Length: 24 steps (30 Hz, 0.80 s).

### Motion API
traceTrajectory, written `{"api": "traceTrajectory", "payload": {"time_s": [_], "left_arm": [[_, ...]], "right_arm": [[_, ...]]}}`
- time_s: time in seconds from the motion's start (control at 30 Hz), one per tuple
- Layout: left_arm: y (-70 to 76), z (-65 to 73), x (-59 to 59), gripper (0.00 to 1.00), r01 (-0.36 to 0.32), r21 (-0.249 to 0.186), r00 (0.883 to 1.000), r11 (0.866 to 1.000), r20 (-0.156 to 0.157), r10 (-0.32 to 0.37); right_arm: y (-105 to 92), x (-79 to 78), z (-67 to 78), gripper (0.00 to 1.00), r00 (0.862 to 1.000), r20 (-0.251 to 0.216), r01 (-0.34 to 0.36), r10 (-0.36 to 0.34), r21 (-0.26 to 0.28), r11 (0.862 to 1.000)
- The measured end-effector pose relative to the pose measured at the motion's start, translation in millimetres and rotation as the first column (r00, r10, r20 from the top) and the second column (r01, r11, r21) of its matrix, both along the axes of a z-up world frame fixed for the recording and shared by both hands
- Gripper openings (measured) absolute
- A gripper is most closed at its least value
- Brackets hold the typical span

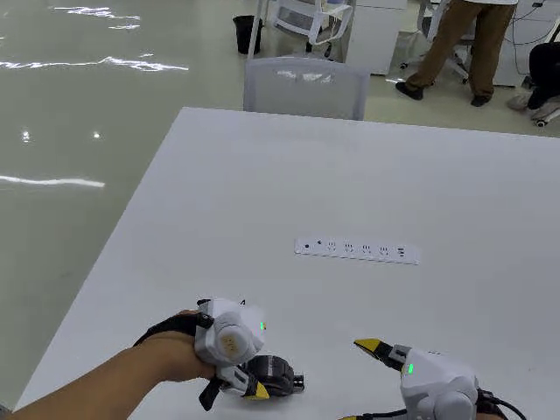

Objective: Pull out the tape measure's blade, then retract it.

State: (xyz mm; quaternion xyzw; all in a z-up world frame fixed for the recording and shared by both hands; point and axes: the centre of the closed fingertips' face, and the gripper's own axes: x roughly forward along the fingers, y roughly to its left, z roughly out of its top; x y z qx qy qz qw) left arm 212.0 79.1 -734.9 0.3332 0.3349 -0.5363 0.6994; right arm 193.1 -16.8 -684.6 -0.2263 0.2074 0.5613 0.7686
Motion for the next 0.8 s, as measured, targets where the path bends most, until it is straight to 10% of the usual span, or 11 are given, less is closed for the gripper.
{"api": "traceTrajectory", "payload": {"time_s": [0.13, 0.6, 0.8], "left_arm": [[3.9, -20.5, -6.0, 0.55, 0.041, 0.091, 0.999, 0.995, -0.006, -0.041], [-10.7, -32.4, -5.4, 0.31, 0.055, 0.078, 0.997, 0.995, -0.058, -0.051], [-13.3, -40.9, -3.0, 0.32, 0.089, 0.111, 0.996, 0.99, -0.013, -0.088]], "right_arm": [[6.6, 2.7, -5.0, 0.73, 1.0, -0.004, -0.029, 0.029, -0.024, 0.999], [33.7, 1.5, -27.7, 0.61, 0.978, -0.114, -0.191, 0.176, -0.143, 0.971], [42.8, 4.9, -40.1, 0.58, 0.964, -0.139, -0.25, 0.226, -0.189, 0.95]]}}
